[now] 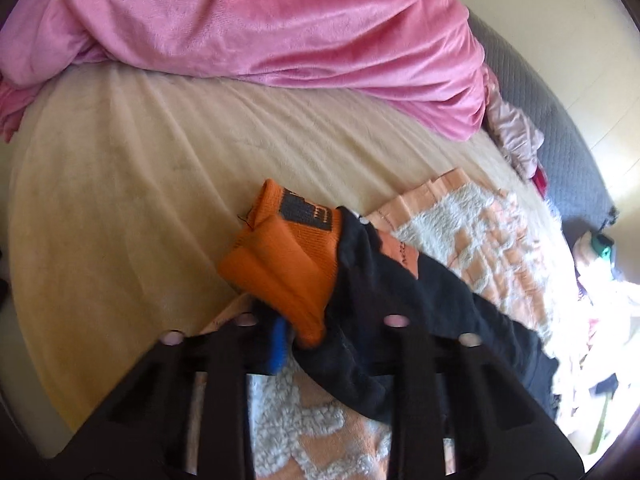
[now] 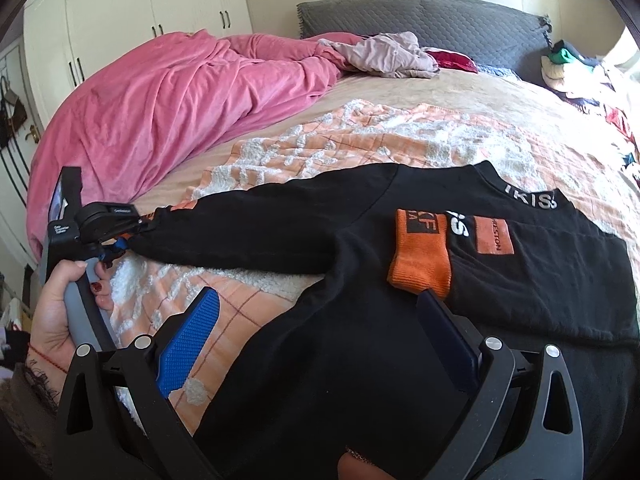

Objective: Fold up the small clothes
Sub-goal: 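Grasp the orange cuff of the second sleeve with the left tool, then lift the second sleeve with the left tool and fold it across the shirt back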

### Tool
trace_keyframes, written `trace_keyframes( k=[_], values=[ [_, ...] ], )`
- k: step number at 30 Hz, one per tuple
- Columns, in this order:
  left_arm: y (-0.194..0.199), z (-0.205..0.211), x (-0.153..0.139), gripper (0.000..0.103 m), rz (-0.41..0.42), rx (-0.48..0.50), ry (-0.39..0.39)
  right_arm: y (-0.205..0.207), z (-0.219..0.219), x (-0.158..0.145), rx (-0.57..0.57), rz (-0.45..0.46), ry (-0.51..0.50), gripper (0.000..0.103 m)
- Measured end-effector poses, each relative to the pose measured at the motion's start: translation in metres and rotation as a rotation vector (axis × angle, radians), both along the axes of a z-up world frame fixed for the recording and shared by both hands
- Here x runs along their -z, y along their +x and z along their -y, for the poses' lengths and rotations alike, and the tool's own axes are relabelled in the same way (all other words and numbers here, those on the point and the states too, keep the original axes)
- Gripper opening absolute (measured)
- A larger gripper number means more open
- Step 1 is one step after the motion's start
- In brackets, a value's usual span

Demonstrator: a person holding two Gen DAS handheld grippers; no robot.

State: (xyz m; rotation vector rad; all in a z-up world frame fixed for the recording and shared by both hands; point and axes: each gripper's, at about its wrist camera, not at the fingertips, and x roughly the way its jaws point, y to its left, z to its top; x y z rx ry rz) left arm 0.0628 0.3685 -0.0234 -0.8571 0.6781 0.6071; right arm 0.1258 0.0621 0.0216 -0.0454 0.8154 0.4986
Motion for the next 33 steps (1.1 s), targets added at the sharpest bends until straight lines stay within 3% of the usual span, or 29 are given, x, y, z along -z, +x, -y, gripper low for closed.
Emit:
trace_keyframes(
  k=[3,9,17,25,33],
  values=[
    [-0.004,0.002,-0.006,0.008,0.048,0.015,0.009,0.001,0.007,0.004,0.026,-0.015,0.017,0.098],
    [-0.011,0.021,-0.032,0.007,0.162,0.098,0.074,0.0,0.022,0.008,0.073,-0.023,0.034,0.098],
    [-0.011,0.05,-0.059,0.006,0.25,0.203,0.151,0.004,0.05,0.012,0.161,-0.044,0.037,0.098],
    [0.02,0.095,-0.091,0.005,0.301,0.356,0.204,0.005,0.088,0.005,0.257,-0.048,0.03,0.098],
    [0.057,0.147,-0.112,0.005,0.346,0.531,0.202,0.003,0.132,-0.006,0.367,-0.033,0.059,0.098]
  ],
)
